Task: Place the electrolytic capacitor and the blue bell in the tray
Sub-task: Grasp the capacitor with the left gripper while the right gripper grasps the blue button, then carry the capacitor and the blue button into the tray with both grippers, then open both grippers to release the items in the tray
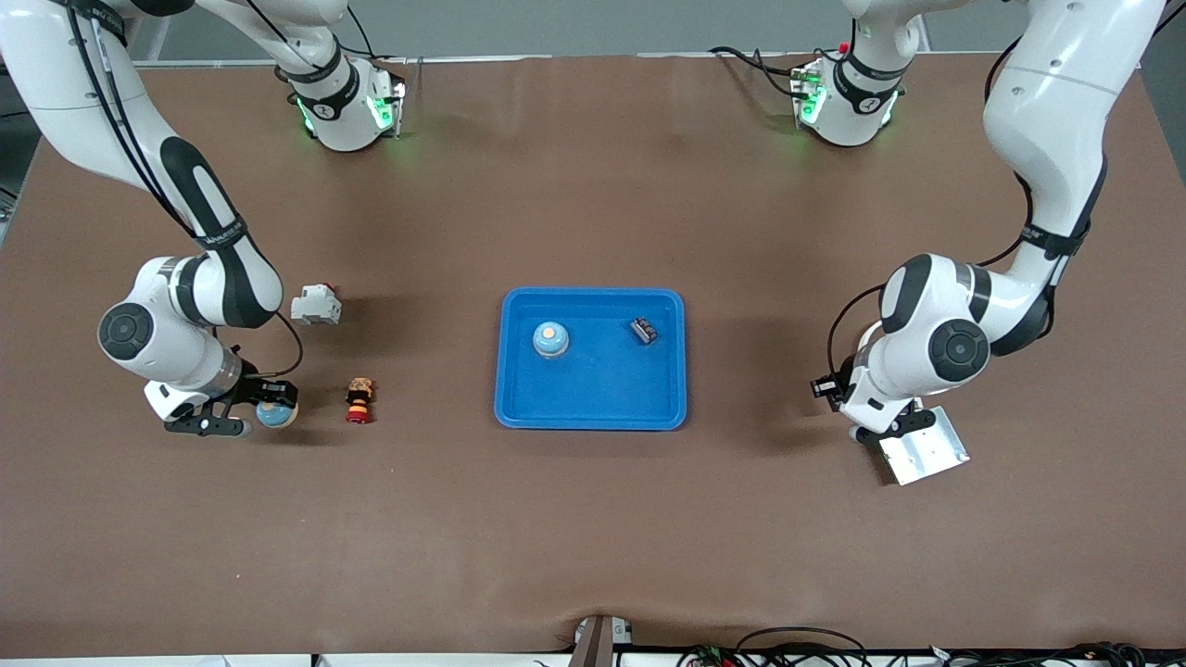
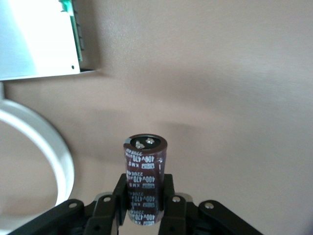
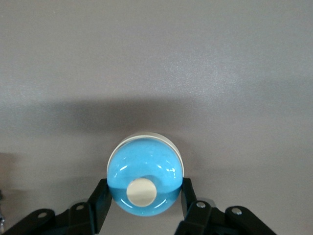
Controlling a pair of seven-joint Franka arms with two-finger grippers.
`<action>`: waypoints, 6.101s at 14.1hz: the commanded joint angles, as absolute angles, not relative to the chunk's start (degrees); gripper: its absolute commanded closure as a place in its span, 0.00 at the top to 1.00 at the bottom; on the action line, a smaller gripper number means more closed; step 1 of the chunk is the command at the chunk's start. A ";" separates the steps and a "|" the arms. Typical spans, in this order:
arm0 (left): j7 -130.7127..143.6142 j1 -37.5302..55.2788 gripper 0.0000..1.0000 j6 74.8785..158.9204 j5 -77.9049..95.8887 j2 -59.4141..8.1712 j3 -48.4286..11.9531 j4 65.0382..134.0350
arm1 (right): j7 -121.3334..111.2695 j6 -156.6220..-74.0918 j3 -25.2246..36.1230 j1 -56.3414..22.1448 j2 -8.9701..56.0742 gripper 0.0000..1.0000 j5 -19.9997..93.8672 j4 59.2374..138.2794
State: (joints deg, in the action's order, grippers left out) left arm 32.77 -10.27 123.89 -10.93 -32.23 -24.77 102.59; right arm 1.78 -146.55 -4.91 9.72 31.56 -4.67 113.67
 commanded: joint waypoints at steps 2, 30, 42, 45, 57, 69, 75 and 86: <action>35.85 -9.93 0.08 107.53 -7.83 -30.76 -27.33 91.61 | 5.69 -140.82 -6.33 8.80 29.45 0.00 -3.25 112.07; 75.67 13.09 0.08 129.98 -5.45 -46.67 -24.53 81.03 | 43.76 -119.97 -6.24 -12.21 15.99 0.00 1.49 104.68; 78.31 20.83 0.10 130.52 -5.54 -50.10 -18.99 80.95 | 61.59 -128.40 -6.06 -21.79 22.14 0.00 -0.35 104.24; 78.66 21.27 0.10 131.66 -5.54 -50.36 -18.55 80.95 | 65.47 -128.85 -6.06 -23.37 24.34 0.00 -0.70 102.49; 78.75 22.06 0.64 132.36 -5.62 -50.28 -17.67 80.95 | 82.18 -135.44 -5.71 -29.62 37.17 0.00 -4.31 94.14; 78.84 19.69 1.00 119.11 -5.53 -39.30 -17.58 81.30 | 88.76 -135.97 -5.19 -32.96 43.41 0.00 -5.71 88.42; 67.19 13.47 1.00 104.08 -8.26 -30.52 -17.75 85.94 | 89.12 -136.67 -5.10 -33.22 44.38 0.00 -6.06 87.89; 14.11 -11.93 1.00 102.30 -3.08 -4.32 -18.46 111.17 | 89.56 -138.07 -5.01 -33.66 45.35 1.00 -6.59 87.89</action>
